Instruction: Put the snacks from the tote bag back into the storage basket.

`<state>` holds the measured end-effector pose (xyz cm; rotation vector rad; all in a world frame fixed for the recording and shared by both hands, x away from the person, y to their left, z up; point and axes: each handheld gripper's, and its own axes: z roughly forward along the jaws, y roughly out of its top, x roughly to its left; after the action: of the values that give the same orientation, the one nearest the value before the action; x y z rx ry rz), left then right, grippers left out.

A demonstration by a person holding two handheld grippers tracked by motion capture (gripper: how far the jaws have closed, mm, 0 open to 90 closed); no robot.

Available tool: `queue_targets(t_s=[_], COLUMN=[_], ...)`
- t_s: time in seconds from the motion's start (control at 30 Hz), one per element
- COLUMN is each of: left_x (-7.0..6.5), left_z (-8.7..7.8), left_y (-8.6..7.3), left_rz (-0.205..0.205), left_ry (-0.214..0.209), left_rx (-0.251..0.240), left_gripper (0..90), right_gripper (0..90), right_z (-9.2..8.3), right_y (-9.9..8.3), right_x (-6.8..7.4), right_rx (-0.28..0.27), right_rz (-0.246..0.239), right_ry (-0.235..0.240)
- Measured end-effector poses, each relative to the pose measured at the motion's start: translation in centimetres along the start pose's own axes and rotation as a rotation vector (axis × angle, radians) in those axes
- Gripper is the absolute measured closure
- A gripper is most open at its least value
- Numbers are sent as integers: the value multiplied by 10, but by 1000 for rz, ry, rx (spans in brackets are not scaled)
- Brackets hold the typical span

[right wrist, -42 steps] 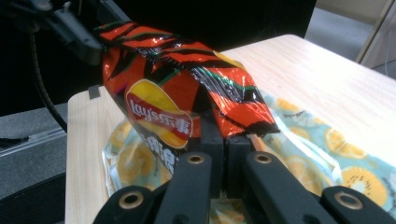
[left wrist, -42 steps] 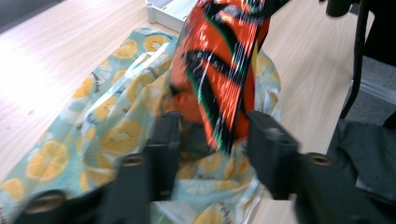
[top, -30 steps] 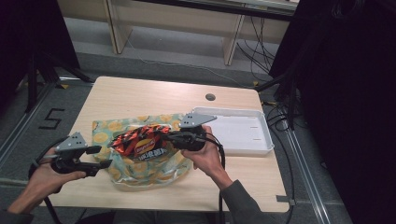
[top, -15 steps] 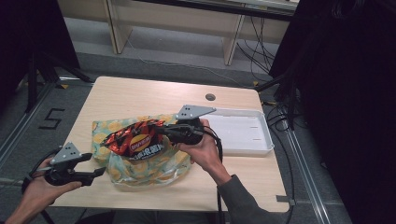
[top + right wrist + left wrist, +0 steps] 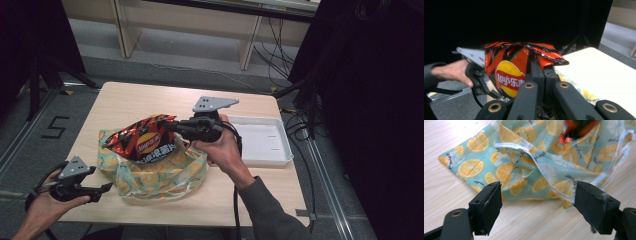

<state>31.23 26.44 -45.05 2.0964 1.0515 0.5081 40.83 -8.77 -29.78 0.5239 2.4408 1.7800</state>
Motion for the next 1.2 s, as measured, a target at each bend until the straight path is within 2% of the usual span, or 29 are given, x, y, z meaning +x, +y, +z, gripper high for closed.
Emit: queue_targets(t_s=[0.07, 0.1, 0.13, 0.17, 0.23, 0.27, 0.33, 0.37, 0.4, 0.43, 0.47, 0.53, 0.6, 0.63, 0.77, 0.8, 0.87, 0.9, 1.0, 1.03, 1.1, 1.13, 1.17, 1.2], left_x=[0, 0, 2, 3, 4, 5, 4, 6, 5, 6, 5, 7, 6, 7, 8, 8, 8, 8, 7, 8, 8, 9, 9, 10], left_z=[0, 0, -1, -1, -1, -2, -2, -3, -2, -3, -2, -1, 0, -1, -1, -1, 0, 0, 0, 0, 1, -1, -1, 0], left_y=[-1, -2, -2, -1, -2, -2, -2, -2, -2, -2, -3, -2, -3, -3, -4, -4, -4, -3, -4, -3, -4, -3, -4, -4], left_rz=[2, 6, 14, 28, 19, 35, 12, 28, 10, 27, 13, 31, 10, 23, 17, 20, 22, 23, 10, 24, 11, 21, 17, 9], left_ry=[11, 17, 8, 16, 19, 21, 28, 29, 31, 31, 28, 34, 42, 37, 38, 38, 37, 37, 35, 37, 36, 45, 52, 43], left_rx=[15, 15, 41, 50, 56, 53, 40, 53, 46, 65, 64, 66, 61, 76, 69, 69, 72, 72, 72, 73, 61, 80, 76, 73], left_gripper=[216, 216, 216, 216, 218, 217, 219, 219, 219, 220, 219, 222, 222, 223, 224, 224, 228, 228, 227, 228, 228, 228, 229, 230], right_gripper=[900, 900, 900, 900, 900, 900, 900, 900, 900, 900, 900, 900, 900, 900, 900, 900, 900, 900, 900, 900, 900, 900, 900, 900], right_z=[-6, -9, -13, -16, -24, -29, -38, -42, -47, -51, -56, -64, -71, -76, -93, -97, -103, -106, -114, -117, -120, -126, -129, -131], right_y=[9, 13, 16, 20, 27, 29, 31, 31, 31, 30, 30, 28, 27, 26, 21, 20, 17, 16, 12, 10, 9, 6, 5, 3], right_x=[0, -1, 1, 0, -2, -3, -6, -8, -10, -13, -15, -18, -23, -25, -35, -36, -40, -42, -47, -50, -52, -56, -59, -61], right_rx=[-10, -28, -20, -28, -39, -40, -43, -51, -49, -55, -56, -53, -66, -61, -64, -72, -67, -63, -64, -70, -68, -74, -75, -79], right_rz=[0, -25, 1, -14, -15, -6, 8, 12, 18, 20, 35, 47, 41, 61, 75, 93, 91, 83, 103, 97, 110, 132, 121, 130], right_ry=[3, -3, -4, -2, -1, -10, -16, -28, -31, -38, -47, -63, -84, -89, -133, -147, -173, -176, -205, -220, -226, -243, -253, -259])
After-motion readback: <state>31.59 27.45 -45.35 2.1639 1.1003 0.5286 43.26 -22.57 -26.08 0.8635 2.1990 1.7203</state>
